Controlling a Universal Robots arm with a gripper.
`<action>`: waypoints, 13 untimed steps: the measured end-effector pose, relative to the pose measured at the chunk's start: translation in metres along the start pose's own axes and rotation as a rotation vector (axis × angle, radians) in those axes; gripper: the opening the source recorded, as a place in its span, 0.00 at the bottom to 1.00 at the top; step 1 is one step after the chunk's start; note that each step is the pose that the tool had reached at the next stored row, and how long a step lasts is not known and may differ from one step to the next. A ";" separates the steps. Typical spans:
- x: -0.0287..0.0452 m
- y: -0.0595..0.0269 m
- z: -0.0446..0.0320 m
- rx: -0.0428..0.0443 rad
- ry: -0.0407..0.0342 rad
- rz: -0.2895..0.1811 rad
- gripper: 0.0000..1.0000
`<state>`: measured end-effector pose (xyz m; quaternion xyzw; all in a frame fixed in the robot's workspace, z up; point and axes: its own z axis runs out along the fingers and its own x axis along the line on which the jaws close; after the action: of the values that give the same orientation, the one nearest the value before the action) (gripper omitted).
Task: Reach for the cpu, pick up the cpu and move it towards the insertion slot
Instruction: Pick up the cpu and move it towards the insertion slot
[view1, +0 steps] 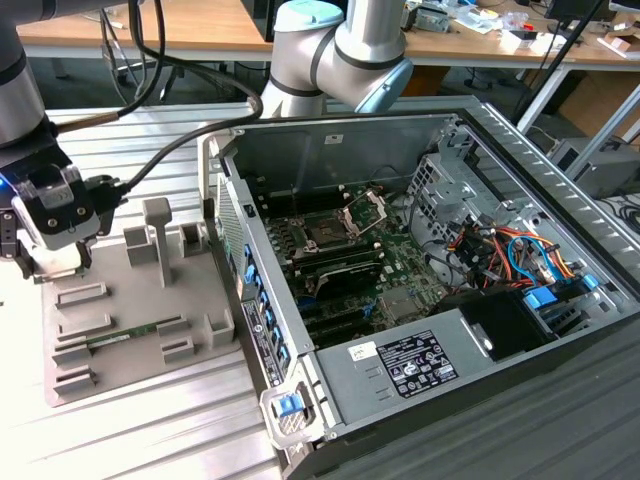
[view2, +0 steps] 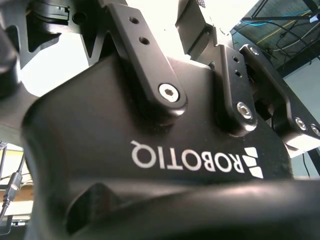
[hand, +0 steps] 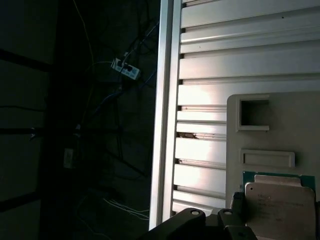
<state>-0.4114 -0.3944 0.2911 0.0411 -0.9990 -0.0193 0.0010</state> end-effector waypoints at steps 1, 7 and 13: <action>0.0000 0.0000 -0.0003 -0.0001 0.0000 0.000 0.55; 0.0000 0.0001 -0.0021 -0.0001 0.0000 0.000 0.55; 0.0000 0.0001 -0.0035 0.0000 0.0000 0.000 0.55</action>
<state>-0.4114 -0.3944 0.2946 0.0411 -0.9990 -0.0193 0.0010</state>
